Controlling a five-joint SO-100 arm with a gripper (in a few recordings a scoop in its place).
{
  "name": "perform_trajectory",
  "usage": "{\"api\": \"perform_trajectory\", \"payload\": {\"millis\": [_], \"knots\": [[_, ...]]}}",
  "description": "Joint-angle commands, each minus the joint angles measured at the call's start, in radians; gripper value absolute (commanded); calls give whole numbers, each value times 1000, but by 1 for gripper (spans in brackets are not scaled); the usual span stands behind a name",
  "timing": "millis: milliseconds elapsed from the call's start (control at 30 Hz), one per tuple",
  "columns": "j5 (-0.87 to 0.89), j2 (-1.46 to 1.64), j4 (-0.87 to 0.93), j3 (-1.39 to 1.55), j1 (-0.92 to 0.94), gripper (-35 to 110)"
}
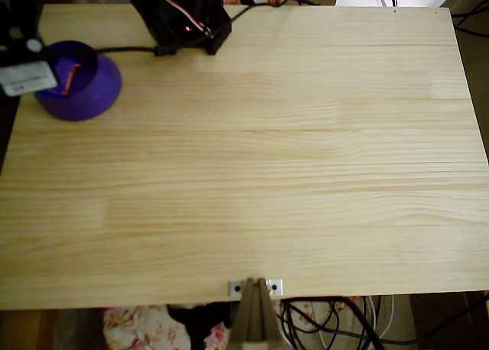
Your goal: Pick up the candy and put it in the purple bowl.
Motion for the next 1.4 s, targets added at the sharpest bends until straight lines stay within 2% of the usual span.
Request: {"api": "perform_trajectory", "payload": {"millis": [0, 433, 600, 800, 1133, 1367], "knots": [[46, 83, -11, -78, -120, 0], [247, 394, -196, 153, -658, 0], [249, 457, -255, 253, -834, 0], [158, 709, -368, 492, -989, 0], [-18, 1160, -353, 836, -1071, 0], [-126, 1161, -330, 885, -977, 0]]}}
